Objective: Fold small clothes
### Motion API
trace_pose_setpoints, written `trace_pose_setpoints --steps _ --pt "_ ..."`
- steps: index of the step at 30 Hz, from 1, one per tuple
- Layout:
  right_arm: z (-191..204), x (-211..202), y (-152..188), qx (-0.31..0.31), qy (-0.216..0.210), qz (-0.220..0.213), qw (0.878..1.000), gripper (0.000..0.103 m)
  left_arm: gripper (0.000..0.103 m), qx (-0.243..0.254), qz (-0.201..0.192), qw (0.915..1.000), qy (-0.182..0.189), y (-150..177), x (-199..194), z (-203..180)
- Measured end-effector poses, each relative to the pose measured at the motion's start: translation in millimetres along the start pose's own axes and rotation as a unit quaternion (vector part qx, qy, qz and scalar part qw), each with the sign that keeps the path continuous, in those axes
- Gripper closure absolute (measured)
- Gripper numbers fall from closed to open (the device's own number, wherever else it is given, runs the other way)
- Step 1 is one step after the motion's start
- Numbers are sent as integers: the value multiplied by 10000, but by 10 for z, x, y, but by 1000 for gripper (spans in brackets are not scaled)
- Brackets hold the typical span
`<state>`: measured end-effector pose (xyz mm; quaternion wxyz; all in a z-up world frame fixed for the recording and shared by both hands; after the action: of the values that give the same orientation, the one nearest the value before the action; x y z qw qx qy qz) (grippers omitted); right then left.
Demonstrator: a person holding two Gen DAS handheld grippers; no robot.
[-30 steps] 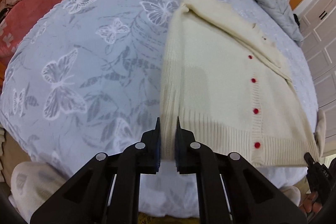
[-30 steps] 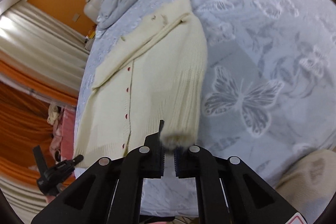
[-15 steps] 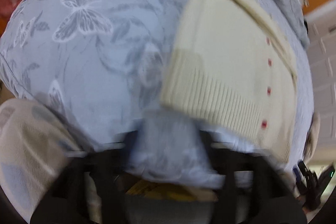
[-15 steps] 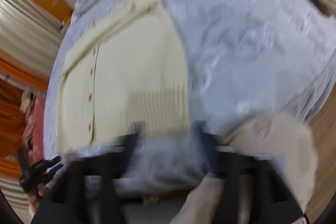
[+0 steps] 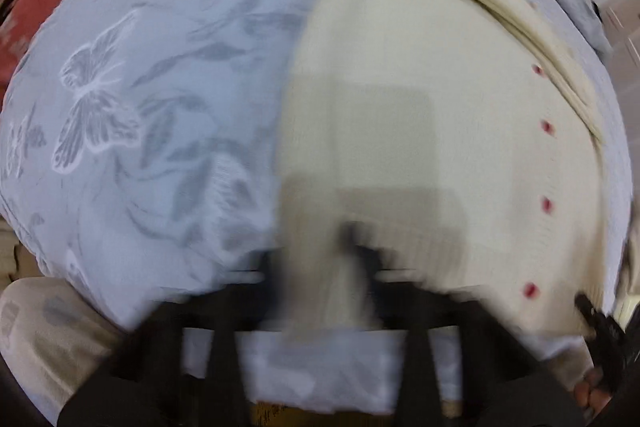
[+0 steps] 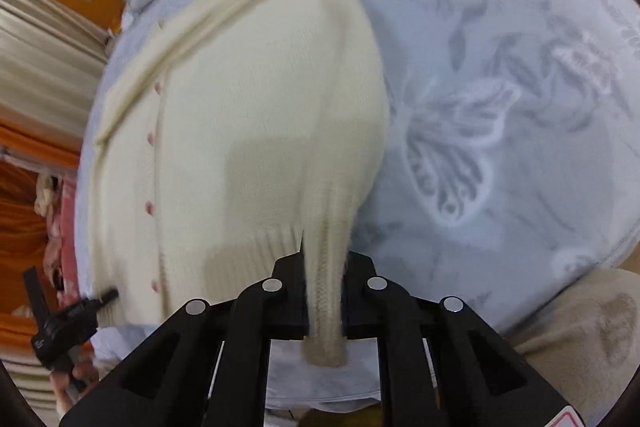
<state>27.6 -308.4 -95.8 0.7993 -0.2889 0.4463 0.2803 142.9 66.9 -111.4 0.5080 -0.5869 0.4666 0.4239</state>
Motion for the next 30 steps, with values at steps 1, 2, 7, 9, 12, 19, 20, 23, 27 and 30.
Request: trace_pose_setpoints --steps 1,2,7,9,12,19,20,23,27,30 --pt "19 -88 -2 -10 -123 -101 9999 94 93 109 -128 9999 -29 -5 -107 -55" --pt "51 -225 -9 -37 -242 -266 9993 94 94 202 -248 9995 -28 -1 -220 -101" --pt "144 -812 63 -309 -723 -664 9947 95 94 408 -624 9971 141 164 -771 -202" --pt "148 -976 144 -473 -771 -687 9935 95 94 486 -635 9966 172 282 -937 -254" --pt "52 -1115 303 -661 -727 -608 9933 95 94 629 -546 9963 195 526 -1087 -248" --pt "-282 -1420 898 -1078 -555 -155 9925 95 94 990 -128 9946 273 1302 -1257 -107" --pt "-326 -1499 1012 -1237 -544 -73 9908 95 94 1042 -71 9941 305 1402 -1298 -82" --pt "-439 -1709 1312 -1525 -535 270 9865 95 94 1189 144 9918 445 1720 -1460 1" --pt "-407 -2039 1553 -1710 -716 375 9819 95 94 1162 325 9899 747 1901 -1762 59" --pt "-240 -2220 1317 -1690 -990 12 9806 95 94 1061 26 9894 988 1593 -1958 2"
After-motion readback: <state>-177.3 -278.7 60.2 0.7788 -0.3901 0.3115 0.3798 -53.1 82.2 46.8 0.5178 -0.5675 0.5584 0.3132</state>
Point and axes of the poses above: each gripper's, at about its wrist camera, not at the fingertips, and x roughly the way its jaws point, z to its left, y to its underside, the point moved 3 cm from there along x, roughly the way its jaws point, and after that the axes turned 5 degrees about x, right-handed, at the moved point
